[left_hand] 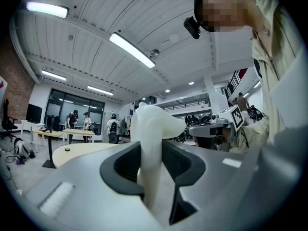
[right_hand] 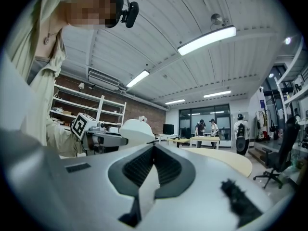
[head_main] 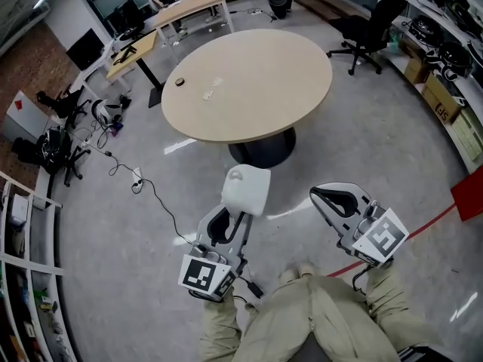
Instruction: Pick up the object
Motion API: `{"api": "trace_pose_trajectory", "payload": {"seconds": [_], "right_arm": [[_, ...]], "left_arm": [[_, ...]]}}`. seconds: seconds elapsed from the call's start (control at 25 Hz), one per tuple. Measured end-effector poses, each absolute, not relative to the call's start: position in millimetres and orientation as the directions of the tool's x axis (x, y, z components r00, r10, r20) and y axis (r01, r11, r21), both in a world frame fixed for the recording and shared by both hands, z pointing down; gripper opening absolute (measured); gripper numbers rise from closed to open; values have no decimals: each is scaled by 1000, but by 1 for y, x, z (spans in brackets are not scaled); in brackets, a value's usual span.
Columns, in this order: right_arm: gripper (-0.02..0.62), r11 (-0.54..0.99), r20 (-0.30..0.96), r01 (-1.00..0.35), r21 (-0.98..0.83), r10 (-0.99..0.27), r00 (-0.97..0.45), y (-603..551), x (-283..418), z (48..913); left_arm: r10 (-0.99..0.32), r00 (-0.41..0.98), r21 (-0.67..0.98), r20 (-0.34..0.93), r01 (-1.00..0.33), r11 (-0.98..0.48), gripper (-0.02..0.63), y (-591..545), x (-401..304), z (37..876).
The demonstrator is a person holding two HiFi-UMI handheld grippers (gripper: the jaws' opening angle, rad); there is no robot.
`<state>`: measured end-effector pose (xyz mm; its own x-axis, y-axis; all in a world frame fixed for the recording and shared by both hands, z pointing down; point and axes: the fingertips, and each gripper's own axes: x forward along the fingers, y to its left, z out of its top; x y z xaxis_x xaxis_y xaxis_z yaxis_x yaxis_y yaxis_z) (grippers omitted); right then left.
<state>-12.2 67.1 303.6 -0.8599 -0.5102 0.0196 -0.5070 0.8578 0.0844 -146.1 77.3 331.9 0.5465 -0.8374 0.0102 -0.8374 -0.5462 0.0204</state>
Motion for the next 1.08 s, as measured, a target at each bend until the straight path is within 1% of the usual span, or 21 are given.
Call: {"api": "trace_pose_trajectory", "payload": {"seconds": [0.2,0.48,0.84,1.08], "right_arm": [[3,855,15,-510,90,-514,-858,64,-11,305],[3,859,24,-504,89,-507,-861,64,-11,308],[3,860,34,-503,89,-507,-861,63,-4,308],[3,857,28,-507,94,-511,-859,68,-13,309]], "left_arm": [[-840,542,4,-13,-840,-542,132,75,-148,331],[-836,549,16,18,-836,-549,132,75,-143,335],[-832,554,12,18,-833,-554,132,73,-136,333],[-835,550,-6,-14,-835,-550,132,75,-148,334]]}}
